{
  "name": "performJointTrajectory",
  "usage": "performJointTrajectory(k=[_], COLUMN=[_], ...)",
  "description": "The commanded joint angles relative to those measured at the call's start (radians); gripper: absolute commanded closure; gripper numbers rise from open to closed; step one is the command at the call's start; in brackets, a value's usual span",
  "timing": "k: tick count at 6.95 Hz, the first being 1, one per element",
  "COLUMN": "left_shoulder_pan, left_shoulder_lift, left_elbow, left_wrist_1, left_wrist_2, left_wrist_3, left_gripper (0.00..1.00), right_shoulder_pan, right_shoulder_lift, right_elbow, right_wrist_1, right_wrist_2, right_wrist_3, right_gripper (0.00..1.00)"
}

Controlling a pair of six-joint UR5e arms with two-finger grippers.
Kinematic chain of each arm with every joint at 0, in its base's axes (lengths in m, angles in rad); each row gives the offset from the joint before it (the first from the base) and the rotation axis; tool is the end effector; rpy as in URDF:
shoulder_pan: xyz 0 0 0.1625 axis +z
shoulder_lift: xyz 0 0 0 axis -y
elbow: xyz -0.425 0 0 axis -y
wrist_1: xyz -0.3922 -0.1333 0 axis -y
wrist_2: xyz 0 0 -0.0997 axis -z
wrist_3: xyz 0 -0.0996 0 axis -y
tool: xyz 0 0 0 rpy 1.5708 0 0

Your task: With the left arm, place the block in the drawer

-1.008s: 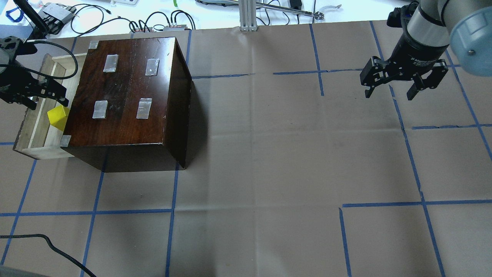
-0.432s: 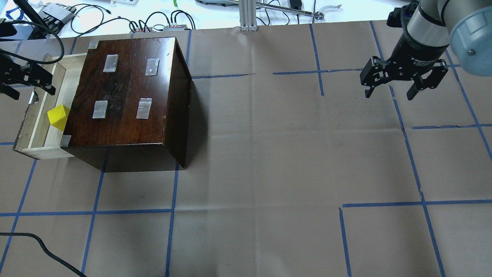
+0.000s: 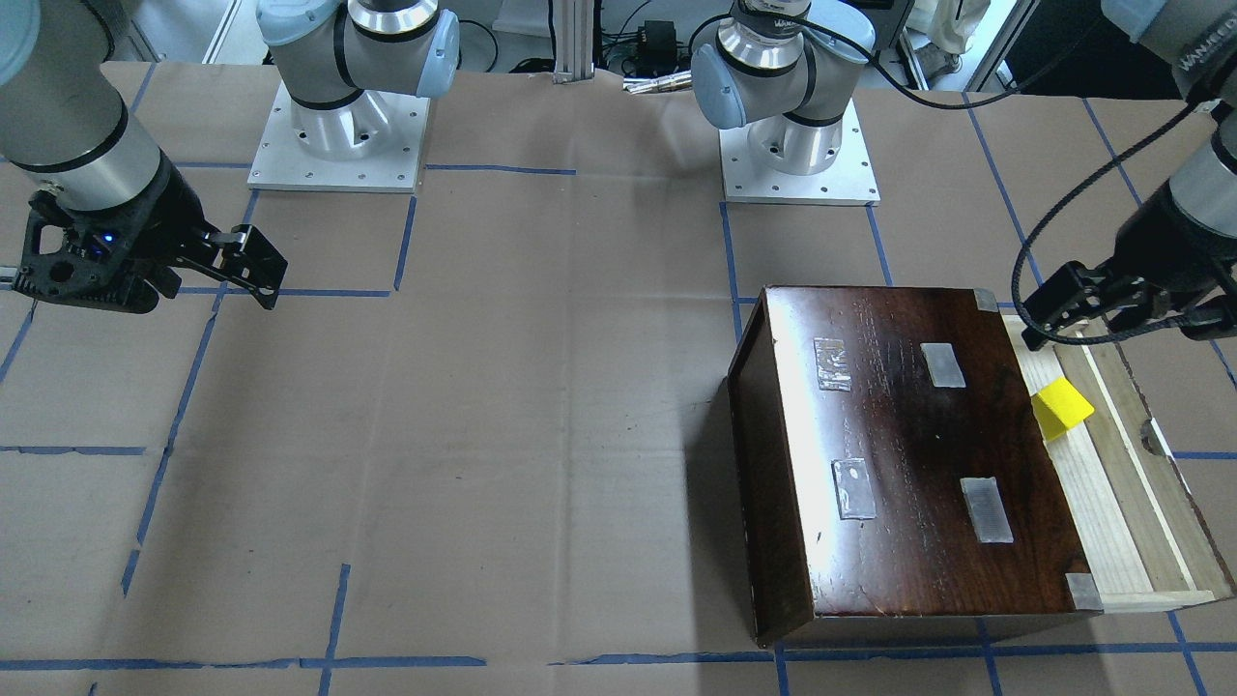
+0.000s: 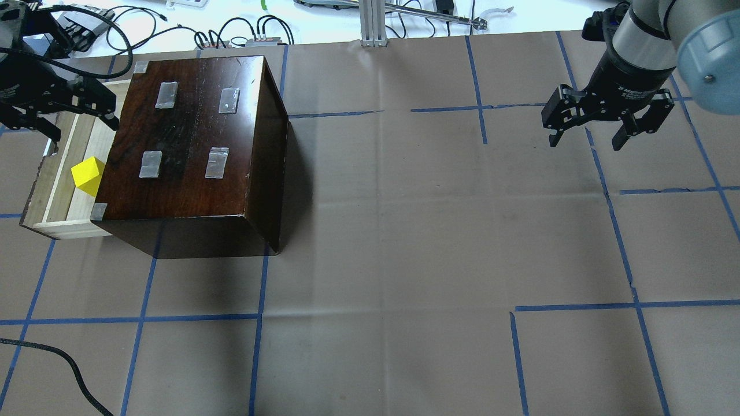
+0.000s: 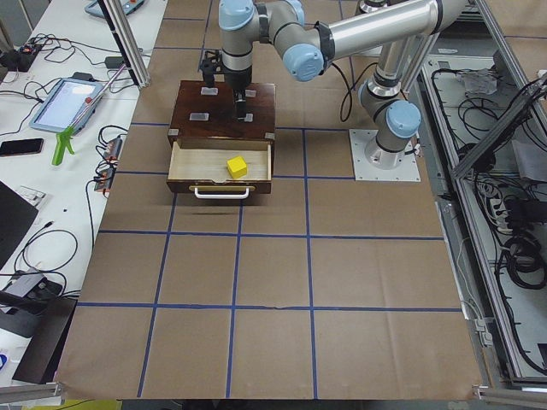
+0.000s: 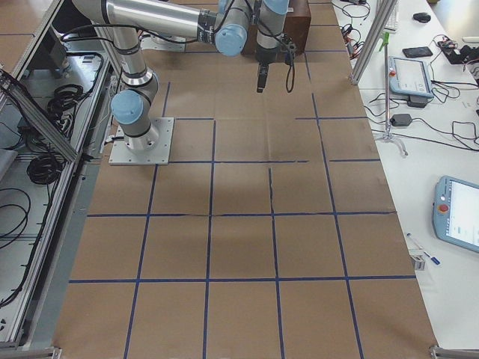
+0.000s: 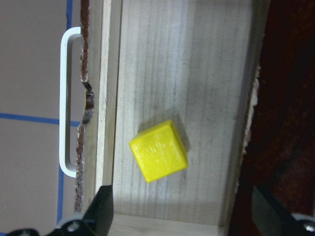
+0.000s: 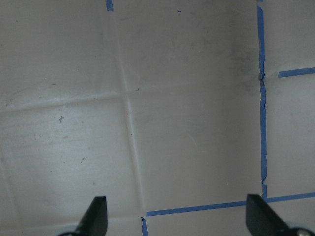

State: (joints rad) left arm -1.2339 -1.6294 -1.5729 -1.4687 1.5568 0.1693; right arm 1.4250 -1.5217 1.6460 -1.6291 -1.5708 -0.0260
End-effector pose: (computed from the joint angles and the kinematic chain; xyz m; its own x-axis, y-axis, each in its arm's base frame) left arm 0.0448 -0.5354 0.4676 -0.9860 -0.1664 0.0068 -0.1665 0.9851 -0.0431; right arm 0.0588 -0.5170 0.4324 -0.9928 0.1196 -0.0017 0.1192 0.9907 0.0659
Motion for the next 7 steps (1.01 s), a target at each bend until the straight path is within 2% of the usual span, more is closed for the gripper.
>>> performJointTrajectory(k=[1, 3, 5, 7], left_shoulder_pan=[-0.115, -0.24, -0.32, -0.344], left_shoulder_lift=[0.043, 0.051, 0.045, 0.04], left_elbow=[0.001, -0.018, -0.032, -0.038], left_wrist_1=[-0.067, -0.081, -0.076, -0.079], left_wrist_2=[-0.001, -0.009, -0.012, -0.004], left_wrist_3=[-0.153, -0.275, -0.265, -0.211], left_gripper=[0.02, 0.02, 0.02, 0.02], right_shoulder_pan=[0.0, 0.0, 0.0, 0.0], right_shoulder_lift=[0.0, 0.0, 0.0, 0.0], right_elbow=[0.0, 0.0, 0.0, 0.0], right_wrist_1=[0.0, 0.0, 0.0, 0.0], right_wrist_2=[0.0, 0.0, 0.0, 0.0], right_wrist_3=[0.0, 0.0, 0.0, 0.0], right_gripper=[0.0, 0.0, 0.0, 0.0])
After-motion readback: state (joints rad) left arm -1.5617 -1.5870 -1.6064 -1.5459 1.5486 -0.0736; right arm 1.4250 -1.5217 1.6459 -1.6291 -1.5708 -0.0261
